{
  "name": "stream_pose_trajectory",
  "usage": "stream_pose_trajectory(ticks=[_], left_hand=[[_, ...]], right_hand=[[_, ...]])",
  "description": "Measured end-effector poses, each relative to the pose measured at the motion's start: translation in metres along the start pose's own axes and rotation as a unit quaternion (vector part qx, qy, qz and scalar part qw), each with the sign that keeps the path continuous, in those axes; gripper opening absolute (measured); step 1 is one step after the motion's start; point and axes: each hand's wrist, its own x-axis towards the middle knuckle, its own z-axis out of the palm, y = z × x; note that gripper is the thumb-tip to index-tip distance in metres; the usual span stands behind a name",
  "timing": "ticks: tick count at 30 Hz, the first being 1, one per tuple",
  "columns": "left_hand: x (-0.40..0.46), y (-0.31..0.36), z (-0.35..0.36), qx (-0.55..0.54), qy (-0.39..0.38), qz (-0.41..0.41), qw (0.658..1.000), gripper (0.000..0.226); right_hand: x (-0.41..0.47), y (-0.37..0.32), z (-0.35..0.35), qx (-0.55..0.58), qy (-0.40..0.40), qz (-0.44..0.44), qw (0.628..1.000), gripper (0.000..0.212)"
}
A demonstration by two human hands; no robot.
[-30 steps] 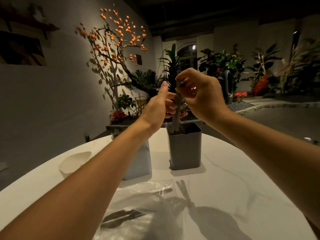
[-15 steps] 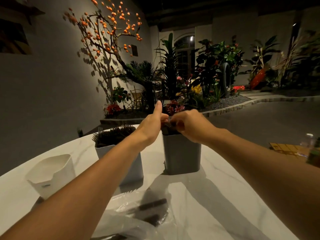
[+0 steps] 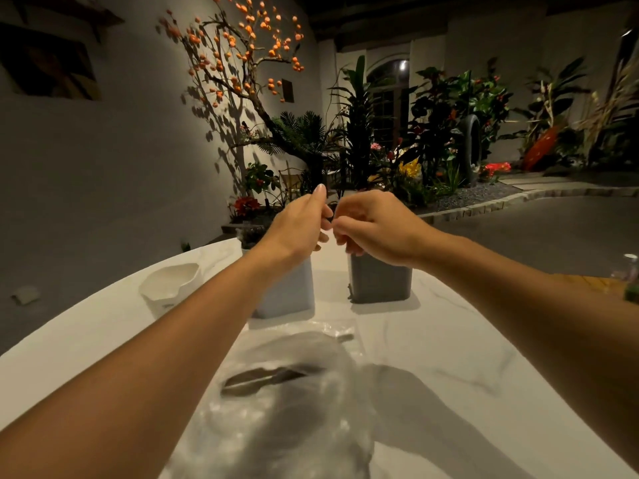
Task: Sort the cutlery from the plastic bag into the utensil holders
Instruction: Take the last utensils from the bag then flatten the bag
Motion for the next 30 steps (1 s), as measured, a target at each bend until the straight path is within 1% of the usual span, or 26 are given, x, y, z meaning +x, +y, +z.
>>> stream_pose_trajectory(ticks=[2, 4, 5, 6, 7, 8, 10, 11, 12, 13, 14, 15, 16, 18, 19, 20, 22, 24, 27, 28, 29, 30], left_hand=[[-0.03, -0.001, -0.012, 0.014, -0.004, 0.007, 1.0, 0.058], [-0.062, -0.005, -0.024, 0.025, 0.028, 0.014, 0.999, 0.055], [-0.078, -0.007, -0.03, 0.027, 0.047, 0.021, 0.998, 0.055], [-0.095, -0.01, -0.036, 0.024, 0.057, 0.029, 0.998, 0.055], [-0.112, -0.013, -0.039, 0.024, 0.056, 0.038, 0.997, 0.055], [-0.129, -0.018, -0.041, 0.031, 0.043, 0.043, 0.998, 0.054], [-0.158, -0.031, -0.037, 0.088, -0.005, 0.016, 0.996, 0.049], [-0.169, -0.042, -0.034, 0.15, -0.037, -0.004, 0.988, 0.043], [-0.177, -0.053, -0.031, 0.241, -0.071, -0.016, 0.968, 0.034], [-0.184, -0.062, -0.03, 0.347, -0.101, -0.027, 0.932, 0.023], [-0.189, -0.071, -0.03, 0.433, -0.125, -0.04, 0.892, 0.023], [-0.191, -0.08, -0.031, 0.49, -0.14, -0.05, 0.859, 0.041], [-0.192, -0.085, -0.032, 0.509, -0.143, -0.051, 0.847, 0.064], [-0.185, -0.084, -0.034, 0.497, -0.12, -0.037, 0.859, 0.1], [-0.18, -0.08, -0.033, 0.489, -0.11, -0.026, 0.865, 0.111], [-0.175, -0.078, -0.031, 0.481, -0.101, -0.021, 0.871, 0.118], [-0.168, -0.075, -0.028, 0.46, -0.097, -0.024, 0.882, 0.124], [-0.166, -0.084, -0.025, 0.43, -0.102, -0.03, 0.896, 0.126], [-0.168, -0.103, -0.021, 0.405, -0.119, -0.052, 0.905, 0.126], [-0.168, -0.108, -0.021, 0.401, -0.118, -0.057, 0.907, 0.122], [-0.168, -0.115, -0.022, 0.395, -0.115, -0.057, 0.91, 0.119], [-0.167, -0.119, -0.023, 0.385, -0.11, -0.051, 0.915, 0.116]], right_hand=[[-0.02, -0.032, 0.008, 0.1, -0.11, 0.02, 0.989, 0.026], [-0.038, -0.055, 0.022, 0.179, -0.232, 0.078, 0.953, 0.026], [-0.045, -0.064, 0.032, 0.186, -0.291, 0.107, 0.932, 0.025], [-0.052, -0.069, 0.045, 0.167, -0.34, 0.129, 0.916, 0.024], [-0.059, -0.073, 0.059, 0.125, -0.377, 0.144, 0.906, 0.024], [-0.064, -0.074, 0.074, 0.06, -0.399, 0.144, 0.904, 0.025], [-0.075, -0.071, 0.1, -0.107, -0.403, 0.116, 0.902, 0.029], [-0.08, -0.067, 0.111, -0.179, -0.392, 0.102, 0.896, 0.031], [-0.085, -0.063, 0.118, -0.234, -0.377, 0.095, 0.891, 0.032], [-0.091, -0.06, 0.119, -0.279, -0.357, 0.09, 0.887, 0.032], [-0.096, -0.056, 0.117, -0.326, -0.337, 0.078, 0.88, 0.035], [-0.099, -0.051, 0.113, -0.373, -0.314, 0.057, 0.871, 0.04], [-0.1, -0.045, 0.108, -0.42, -0.292, 0.028, 0.859, 0.048], [-0.097, -0.037, 0.102, -0.484, -0.27, -0.025, 0.832, 0.065], [-0.093, -0.036, 0.101, -0.476, -0.279, -0.033, 0.833, 0.069], [-0.089, -0.037, 0.103, -0.435, -0.291, -0.023, 0.852, 0.067], [-0.08, -0.04, 0.114, -0.334, -0.312, 0.023, 0.889, 0.057], [-0.073, -0.036, 0.129, -0.29, -0.324, 0.054, 0.899, 0.052], [-0.07, -0.02, 0.15, -0.257, -0.338, 0.113, 0.898, 0.072], [-0.07, -0.014, 0.154, -0.237, -0.33, 0.122, 0.905, 0.073], [-0.07, -0.01, 0.157, -0.217, -0.318, 0.12, 0.915, 0.066], [-0.071, -0.007, 0.16, -0.21, -0.3, 0.111, 0.924, 0.053]])
